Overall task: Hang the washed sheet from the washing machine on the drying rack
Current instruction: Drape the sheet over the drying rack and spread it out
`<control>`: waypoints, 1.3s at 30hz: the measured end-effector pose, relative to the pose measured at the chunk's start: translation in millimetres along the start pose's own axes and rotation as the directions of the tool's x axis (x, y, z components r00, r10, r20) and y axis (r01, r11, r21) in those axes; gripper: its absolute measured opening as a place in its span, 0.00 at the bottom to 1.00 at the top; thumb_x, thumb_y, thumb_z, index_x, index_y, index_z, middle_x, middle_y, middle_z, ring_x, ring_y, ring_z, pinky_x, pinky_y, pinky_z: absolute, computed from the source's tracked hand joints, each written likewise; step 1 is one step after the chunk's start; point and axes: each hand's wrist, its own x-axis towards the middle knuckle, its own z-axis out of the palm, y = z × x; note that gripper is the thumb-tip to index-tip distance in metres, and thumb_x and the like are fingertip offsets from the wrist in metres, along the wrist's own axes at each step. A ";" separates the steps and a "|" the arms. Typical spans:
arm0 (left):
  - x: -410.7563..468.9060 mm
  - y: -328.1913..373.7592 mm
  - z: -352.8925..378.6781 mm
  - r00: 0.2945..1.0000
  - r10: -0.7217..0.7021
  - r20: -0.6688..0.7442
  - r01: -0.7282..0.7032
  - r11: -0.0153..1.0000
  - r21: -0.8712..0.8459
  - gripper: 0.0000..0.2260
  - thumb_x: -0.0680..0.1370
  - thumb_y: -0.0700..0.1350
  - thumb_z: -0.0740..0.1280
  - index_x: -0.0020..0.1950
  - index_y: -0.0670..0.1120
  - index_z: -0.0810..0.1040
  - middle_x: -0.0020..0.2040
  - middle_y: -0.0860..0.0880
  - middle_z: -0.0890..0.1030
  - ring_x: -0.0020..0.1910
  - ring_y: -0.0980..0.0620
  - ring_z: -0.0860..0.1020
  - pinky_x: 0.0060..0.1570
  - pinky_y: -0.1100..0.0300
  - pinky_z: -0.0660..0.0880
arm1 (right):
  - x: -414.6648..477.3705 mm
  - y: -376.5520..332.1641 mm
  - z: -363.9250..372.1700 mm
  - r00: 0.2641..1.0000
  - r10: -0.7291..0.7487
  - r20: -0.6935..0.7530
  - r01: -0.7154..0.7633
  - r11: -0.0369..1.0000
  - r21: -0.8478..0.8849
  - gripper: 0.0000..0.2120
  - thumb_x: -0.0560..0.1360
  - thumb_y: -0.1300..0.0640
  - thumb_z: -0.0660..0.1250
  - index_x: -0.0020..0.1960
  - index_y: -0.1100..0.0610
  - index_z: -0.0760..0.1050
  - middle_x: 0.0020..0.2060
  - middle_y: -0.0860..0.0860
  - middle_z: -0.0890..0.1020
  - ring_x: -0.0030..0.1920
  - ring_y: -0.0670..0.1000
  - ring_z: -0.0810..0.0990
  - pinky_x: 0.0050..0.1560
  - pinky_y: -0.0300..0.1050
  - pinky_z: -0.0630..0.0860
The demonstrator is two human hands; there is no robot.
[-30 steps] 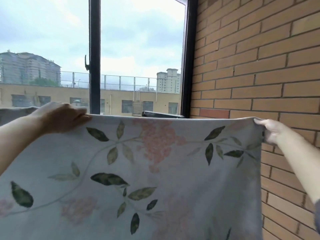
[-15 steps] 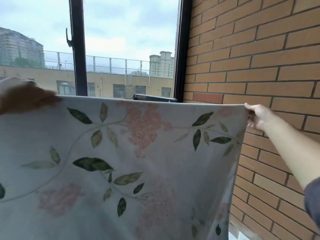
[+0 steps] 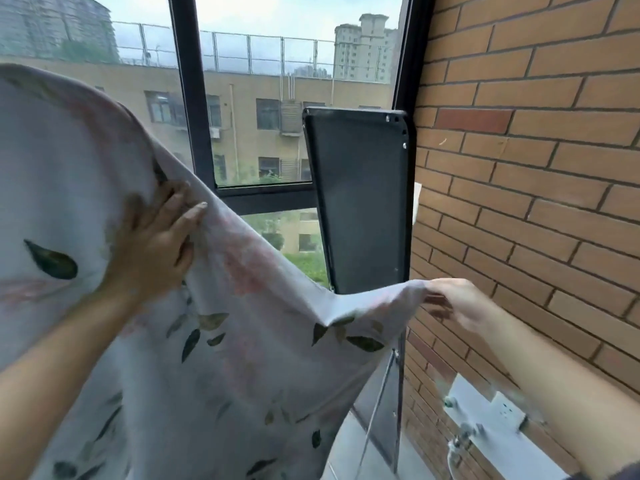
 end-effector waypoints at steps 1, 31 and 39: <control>-12.8 12.8 -6.0 1.000 -0.016 -0.018 0.015 0.995 -0.097 0.25 0.74 0.47 0.57 0.72 0.48 0.66 0.74 0.43 0.62 0.75 0.43 0.58 0.71 0.39 0.54 | -1.9 6.5 18.0 0.999 0.014 0.039 -0.015 1.000 0.020 0.07 0.77 0.65 0.62 0.50 0.64 0.78 0.41 0.59 0.81 0.40 0.55 0.79 0.41 0.46 0.73; -271.1 -33.8 -48.6 0.782 -0.288 0.553 0.623 0.327 -0.711 0.12 0.77 0.36 0.62 0.47 0.53 0.76 0.51 0.56 0.77 0.52 0.56 0.75 0.53 0.69 0.68 | -208.8 93.8 309.6 0.997 0.008 0.080 -0.003 0.997 -0.072 0.11 0.73 0.67 0.62 0.41 0.54 0.80 0.39 0.49 0.83 0.42 0.50 0.79 0.44 0.46 0.75; -403.5 -120.0 -69.6 0.628 -0.491 0.603 0.767 0.265 -0.584 0.23 0.76 0.38 0.64 0.45 0.71 0.74 0.49 0.68 0.77 0.46 0.65 0.77 0.43 0.72 0.72 | -297.6 126.8 425.0 0.932 0.144 0.334 -0.093 0.982 -0.165 0.04 0.70 0.58 0.65 0.41 0.53 0.79 0.41 0.52 0.82 0.42 0.52 0.79 0.40 0.41 0.74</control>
